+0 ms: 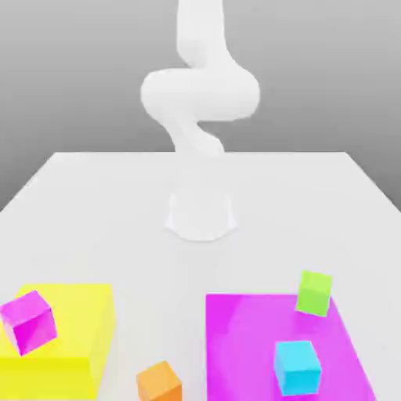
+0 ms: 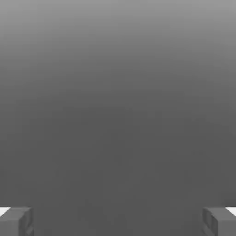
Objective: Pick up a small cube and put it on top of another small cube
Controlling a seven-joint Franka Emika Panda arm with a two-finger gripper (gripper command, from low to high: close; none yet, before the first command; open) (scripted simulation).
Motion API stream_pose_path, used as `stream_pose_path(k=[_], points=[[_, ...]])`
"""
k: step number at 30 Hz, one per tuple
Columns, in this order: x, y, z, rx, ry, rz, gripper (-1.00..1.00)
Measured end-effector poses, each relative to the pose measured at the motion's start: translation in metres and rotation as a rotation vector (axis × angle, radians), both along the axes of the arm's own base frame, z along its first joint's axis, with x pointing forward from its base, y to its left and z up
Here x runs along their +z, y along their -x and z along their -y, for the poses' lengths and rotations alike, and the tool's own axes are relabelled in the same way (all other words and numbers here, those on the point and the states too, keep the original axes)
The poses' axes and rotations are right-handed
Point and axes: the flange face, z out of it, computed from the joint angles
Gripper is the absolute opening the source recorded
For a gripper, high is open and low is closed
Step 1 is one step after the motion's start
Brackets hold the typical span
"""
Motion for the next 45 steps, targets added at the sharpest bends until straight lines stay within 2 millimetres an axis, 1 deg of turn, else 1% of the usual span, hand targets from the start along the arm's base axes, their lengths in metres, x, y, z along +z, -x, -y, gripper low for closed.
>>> stream_pose_path(k=[3,7,11,14,17,20,23,27,32,33,38,39,40,41,44,45], points=[[-0.047,-0.038,0.005,-0.105,-0.021,-0.081,0.00],[-0.112,-0.079,0.015,-0.234,-0.053,-0.179,0.00],[-0.182,-0.108,0.028,-0.357,-0.092,-0.273,0.00],[-0.237,-0.122,0.038,-0.447,-0.127,-0.341,0.00],[-0.292,-0.130,0.049,-0.537,-0.169,-0.408,0.00],[-0.346,-0.132,0.059,-0.629,-0.217,-0.474,0.00],[-0.398,-0.129,0.060,-0.708,-0.269,-0.540,0.00],[-0.464,-0.117,0.060,-0.818,-0.350,-0.629,0.00],[-0.534,-0.113,0.059,-0.854,-0.377,-0.655,0.00],[-0.544,-0.113,0.059,-0.854,-0.377,-0.655,-1.00],[-0.543,-0.113,0.059,-0.853,-0.378,-0.653,-1.00],[-0.548,-0.112,0.059,-0.854,-0.377,-0.654,-1.00],[-0.544,-0.113,0.059,-0.854,-0.378,-0.654,-1.00],[-0.534,-0.113,0.059,-0.855,-0.379,-0.654,-1.00],[-0.498,-0.113,0.059,-0.854,-0.378,-0.654,-1.00],[-0.485,-0.113,0.067,-0.870,-0.376,-0.652,-1.00]])
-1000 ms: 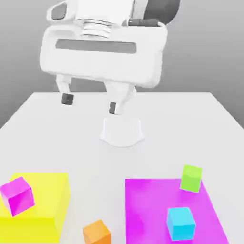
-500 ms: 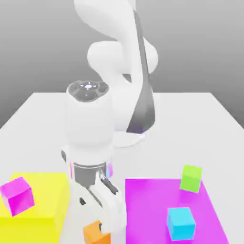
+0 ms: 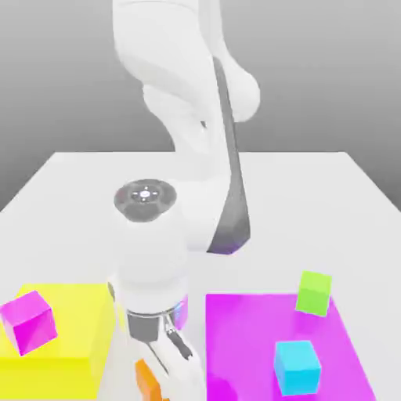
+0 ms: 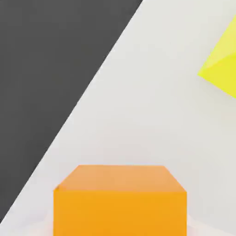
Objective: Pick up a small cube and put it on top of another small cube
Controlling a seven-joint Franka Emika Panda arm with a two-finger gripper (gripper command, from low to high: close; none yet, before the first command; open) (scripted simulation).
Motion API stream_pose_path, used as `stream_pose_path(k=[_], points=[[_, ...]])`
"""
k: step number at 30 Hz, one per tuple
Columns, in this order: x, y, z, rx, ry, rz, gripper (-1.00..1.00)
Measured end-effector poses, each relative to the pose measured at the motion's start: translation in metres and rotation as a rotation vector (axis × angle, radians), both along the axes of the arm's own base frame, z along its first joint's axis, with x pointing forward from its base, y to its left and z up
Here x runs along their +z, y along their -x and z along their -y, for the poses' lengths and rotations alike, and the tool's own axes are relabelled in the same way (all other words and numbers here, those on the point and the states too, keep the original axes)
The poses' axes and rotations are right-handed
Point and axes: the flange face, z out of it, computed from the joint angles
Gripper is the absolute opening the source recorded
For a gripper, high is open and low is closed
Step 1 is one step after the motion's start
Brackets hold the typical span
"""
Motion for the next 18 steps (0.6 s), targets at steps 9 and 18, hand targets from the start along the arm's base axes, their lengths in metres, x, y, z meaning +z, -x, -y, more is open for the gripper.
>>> stream_pose_path(k=[9,18], points=[[0.128,0.038,0.178,-0.365,-0.002,0.000,-1.00],[0.086,0.038,0.177,-0.364,-0.006,0.002,1.00]])
